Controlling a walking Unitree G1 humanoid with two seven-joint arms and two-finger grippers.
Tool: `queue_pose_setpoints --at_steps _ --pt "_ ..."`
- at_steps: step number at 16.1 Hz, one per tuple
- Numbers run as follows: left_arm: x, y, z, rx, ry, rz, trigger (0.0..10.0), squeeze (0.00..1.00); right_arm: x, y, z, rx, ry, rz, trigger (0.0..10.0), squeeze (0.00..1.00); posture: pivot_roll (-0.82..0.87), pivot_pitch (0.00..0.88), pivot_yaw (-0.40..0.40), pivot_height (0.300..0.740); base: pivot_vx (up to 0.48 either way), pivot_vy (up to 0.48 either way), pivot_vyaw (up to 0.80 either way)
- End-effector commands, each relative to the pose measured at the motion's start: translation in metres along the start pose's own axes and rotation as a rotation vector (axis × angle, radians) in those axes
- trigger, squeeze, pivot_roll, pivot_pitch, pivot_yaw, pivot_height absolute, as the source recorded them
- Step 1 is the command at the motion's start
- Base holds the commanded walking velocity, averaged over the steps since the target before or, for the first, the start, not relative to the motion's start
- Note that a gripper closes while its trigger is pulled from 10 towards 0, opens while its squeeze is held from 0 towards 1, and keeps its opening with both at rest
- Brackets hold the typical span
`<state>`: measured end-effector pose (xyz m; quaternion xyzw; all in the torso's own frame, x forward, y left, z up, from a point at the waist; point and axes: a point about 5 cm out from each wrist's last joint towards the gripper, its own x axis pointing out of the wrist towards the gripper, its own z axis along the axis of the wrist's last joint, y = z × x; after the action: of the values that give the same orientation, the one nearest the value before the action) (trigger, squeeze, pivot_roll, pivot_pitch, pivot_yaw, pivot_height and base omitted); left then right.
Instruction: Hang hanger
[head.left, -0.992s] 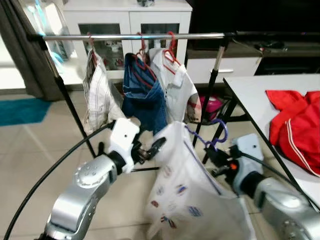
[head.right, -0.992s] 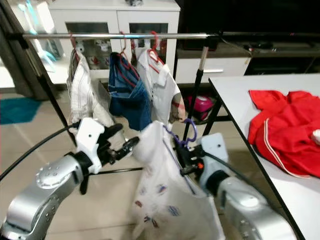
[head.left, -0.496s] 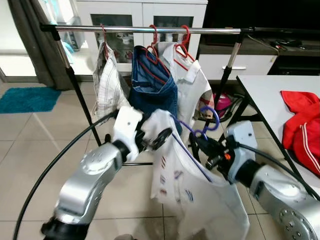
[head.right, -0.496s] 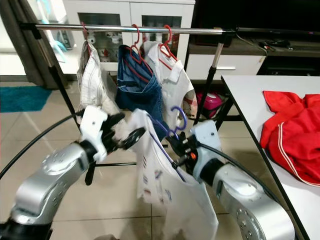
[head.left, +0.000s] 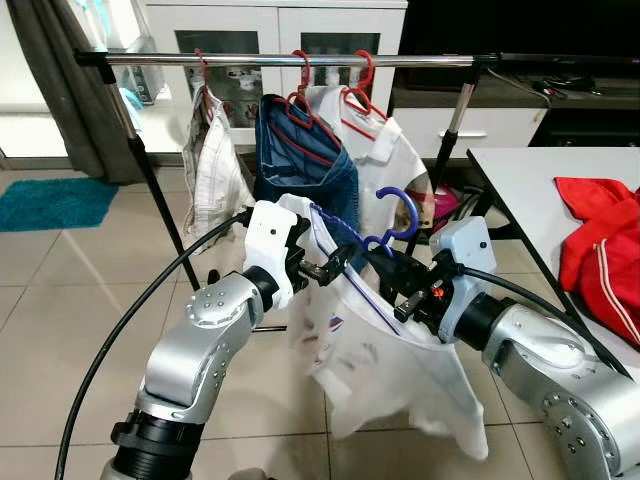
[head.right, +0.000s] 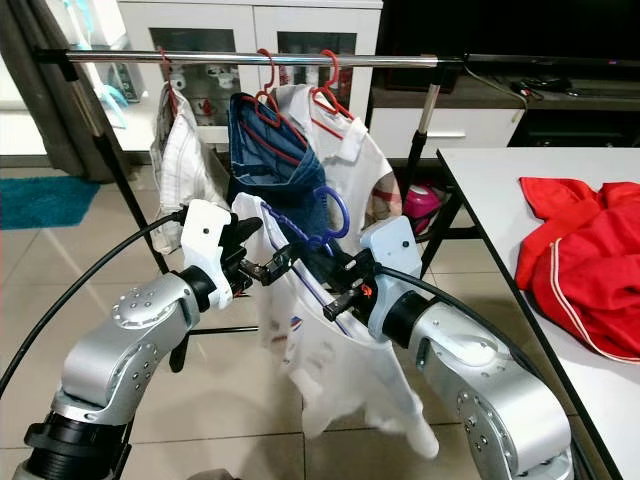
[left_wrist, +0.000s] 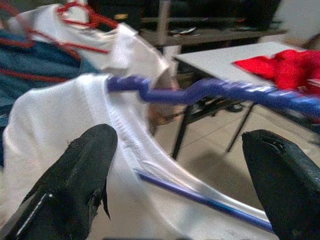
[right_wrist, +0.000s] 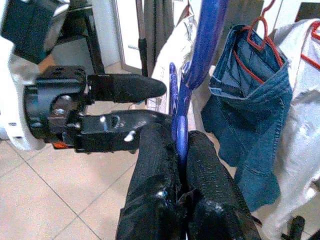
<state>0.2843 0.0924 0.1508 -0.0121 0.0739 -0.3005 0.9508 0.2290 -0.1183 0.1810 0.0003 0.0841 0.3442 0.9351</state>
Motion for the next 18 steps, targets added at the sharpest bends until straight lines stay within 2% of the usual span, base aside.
queue_pose_setpoints --at_steps 1,3,4,8,11,12,13,14,16,17,18 --pt "0.004 0.006 0.003 0.058 -0.001 0.059 10.0 0.0 0.003 0.003 0.009 -0.022 -0.049 0.028 0.0 0.0 -0.02 0.0 0.002 0.74 0.0 0.0 0.0" --pt "0.004 0.01 0.005 0.174 -0.031 0.117 10.0 0.0 0.003 0.003 0.009 -0.01 -0.057 0.027 0.0 0.0 -0.02 0.0 0.007 0.74 0.0 0.0 0.0" --pt "0.003 0.007 0.006 0.199 -0.05 0.109 10.0 0.0 0.002 0.001 0.008 0.0 -0.063 0.017 0.0 0.0 -0.02 0.0 0.008 0.74 0.0 0.0 0.0" --pt "-0.005 0.01 0.001 0.212 -0.054 0.209 10.0 0.0 0.001 -0.009 0.008 0.06 -0.099 -0.002 0.0 0.0 -0.03 0.0 0.007 0.74 0.0 0.0 0.0" --pt "-0.004 0.014 0.0 0.23 -0.056 0.236 10.0 0.0 0.0 -0.008 0.008 0.07 -0.115 0.06 0.0 0.0 -0.03 0.0 -0.002 0.74 0.0 0.0 0.0" --pt "-0.003 0.014 0.001 0.227 -0.062 0.236 8.9 0.0 -0.001 -0.008 0.009 0.071 -0.118 0.076 0.0 0.0 -0.02 0.0 -0.006 0.74 0.0 0.0 0.0" --pt "0.0 0.012 0.003 0.227 -0.082 0.221 3.3 0.0 -0.002 -0.008 0.009 0.073 -0.127 0.103 0.0 0.0 -0.02 0.0 -0.008 0.74 0.0 0.0 0.0" --pt "0.002 0.011 0.004 0.225 -0.088 0.211 1.4 0.0 -0.002 -0.008 0.009 0.073 -0.129 0.111 0.0 0.0 -0.02 0.0 -0.012 0.74 0.0 0.0 0.0" --pt "0.008 0.011 0.004 0.212 -0.091 0.195 1.5 0.0 -0.003 -0.006 0.011 0.07 -0.14 0.137 0.0 0.0 -0.03 0.0 -0.01 0.74 0.0 0.0 0.0" --pt "0.009 0.011 0.004 0.213 -0.089 0.191 0.0 0.0 -0.004 -0.006 0.011 0.07 -0.142 0.141 0.0 0.0 -0.03 0.0 -0.008 0.74 0.0 0.0 0.0" --pt "0.01 0.012 0.004 0.215 -0.089 0.19 0.0 0.0 -0.004 -0.006 0.012 0.067 -0.144 0.143 0.0 0.0 -0.04 0.0 -0.006 0.74 0.0 0.0 0.0"
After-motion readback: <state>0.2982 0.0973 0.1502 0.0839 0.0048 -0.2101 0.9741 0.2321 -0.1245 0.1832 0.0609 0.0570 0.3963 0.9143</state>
